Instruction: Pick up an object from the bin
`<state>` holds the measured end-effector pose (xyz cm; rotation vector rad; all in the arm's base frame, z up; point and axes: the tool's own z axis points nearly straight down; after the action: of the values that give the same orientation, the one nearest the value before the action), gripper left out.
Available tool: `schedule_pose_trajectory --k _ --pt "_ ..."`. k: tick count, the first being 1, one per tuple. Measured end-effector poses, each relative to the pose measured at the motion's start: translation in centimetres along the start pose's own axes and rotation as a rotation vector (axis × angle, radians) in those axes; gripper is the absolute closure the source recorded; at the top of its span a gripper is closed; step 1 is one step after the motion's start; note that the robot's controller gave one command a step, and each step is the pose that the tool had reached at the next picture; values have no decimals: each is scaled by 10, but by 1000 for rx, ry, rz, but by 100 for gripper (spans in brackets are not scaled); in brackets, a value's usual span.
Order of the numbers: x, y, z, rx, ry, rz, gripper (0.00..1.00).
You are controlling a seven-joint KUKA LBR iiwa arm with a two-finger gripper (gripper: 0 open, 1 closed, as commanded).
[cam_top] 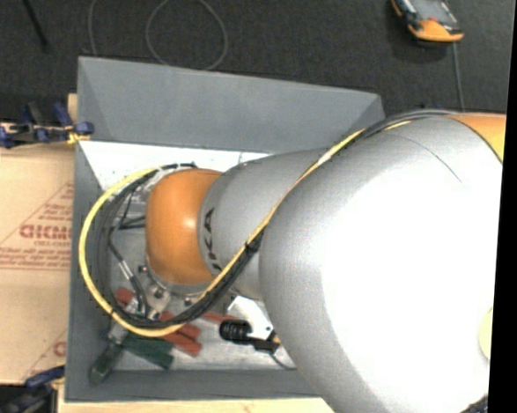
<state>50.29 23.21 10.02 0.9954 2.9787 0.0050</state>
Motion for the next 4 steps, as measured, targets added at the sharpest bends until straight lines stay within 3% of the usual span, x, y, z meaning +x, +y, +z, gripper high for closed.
schedule_pose_trajectory --k 1,2,3,4 --pt "-11 -18 30 5 2 312 0" --pt "-11 -18 30 4 2 311 0" --pt "-12 -16 27 -3 0 311 100" --pt "-14 -15 17 -1 -4 309 100"
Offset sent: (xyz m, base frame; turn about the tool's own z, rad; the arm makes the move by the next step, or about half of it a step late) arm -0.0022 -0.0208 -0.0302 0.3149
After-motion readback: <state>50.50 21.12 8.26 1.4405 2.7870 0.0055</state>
